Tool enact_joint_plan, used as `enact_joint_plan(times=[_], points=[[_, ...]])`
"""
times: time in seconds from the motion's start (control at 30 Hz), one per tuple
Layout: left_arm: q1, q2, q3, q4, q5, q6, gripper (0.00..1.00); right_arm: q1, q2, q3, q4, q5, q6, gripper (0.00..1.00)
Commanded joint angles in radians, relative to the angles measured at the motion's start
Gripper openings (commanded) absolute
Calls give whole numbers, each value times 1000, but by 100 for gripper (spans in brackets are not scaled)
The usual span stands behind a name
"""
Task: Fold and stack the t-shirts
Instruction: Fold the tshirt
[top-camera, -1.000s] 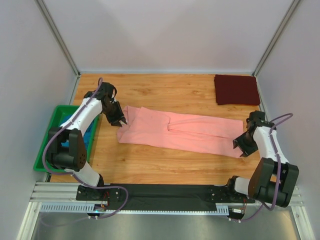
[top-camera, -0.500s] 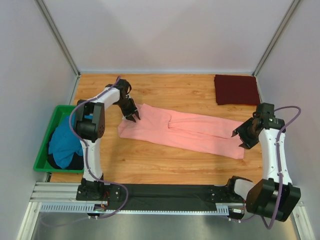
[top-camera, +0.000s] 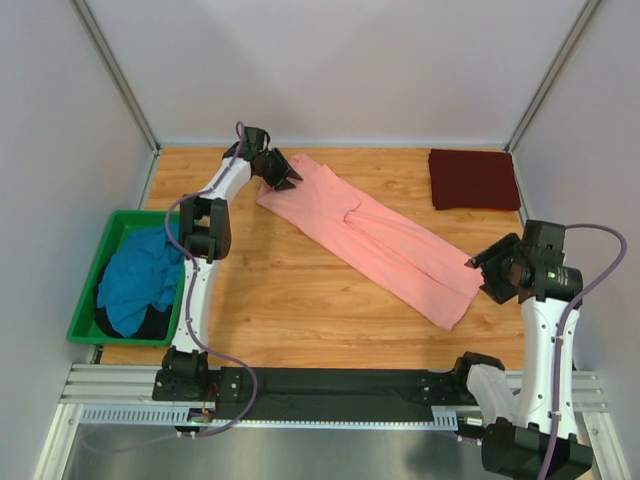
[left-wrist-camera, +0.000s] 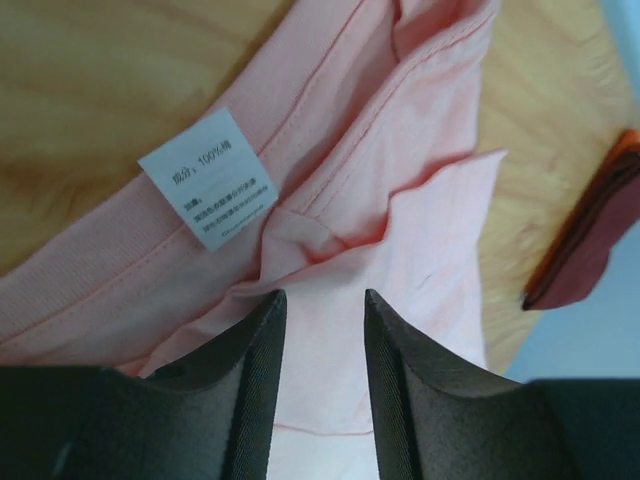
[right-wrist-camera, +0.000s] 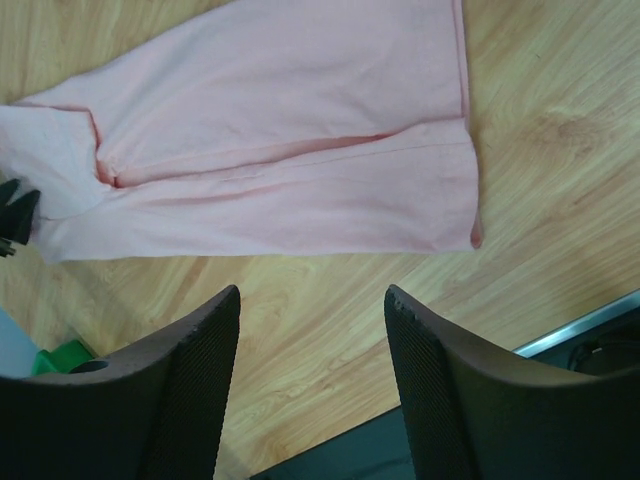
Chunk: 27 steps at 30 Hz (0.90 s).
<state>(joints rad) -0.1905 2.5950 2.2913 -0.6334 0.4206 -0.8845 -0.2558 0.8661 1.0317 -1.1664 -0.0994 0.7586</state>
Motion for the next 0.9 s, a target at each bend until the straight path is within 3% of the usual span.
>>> enact_joint_plan(times=[0.0,0.17,0.27,0.43,0.6,0.73,0.87], points=[[5,-15,13,271,132,-124,45,6,-12,-50,8,-17,-65,61],[-4,-300,-285,317,100,-22,47,15,33,-151,43,-29,-145,61],[-15,-446,-448,307,60,15,47,52,129,-202,71,38,-180,61],[-53,-625,-653,333,-17,30,47,148,301,-171,212,98,-118,56],[-59,-645,-762,233,-23,18,47,225,525,-145,211,216,-38,49],[-59,-650,-805,167,-97,44,47,250,541,-202,168,303,48,39],[-53,-602,-730,22,-114,24,48,250,530,-242,99,379,108,39]])
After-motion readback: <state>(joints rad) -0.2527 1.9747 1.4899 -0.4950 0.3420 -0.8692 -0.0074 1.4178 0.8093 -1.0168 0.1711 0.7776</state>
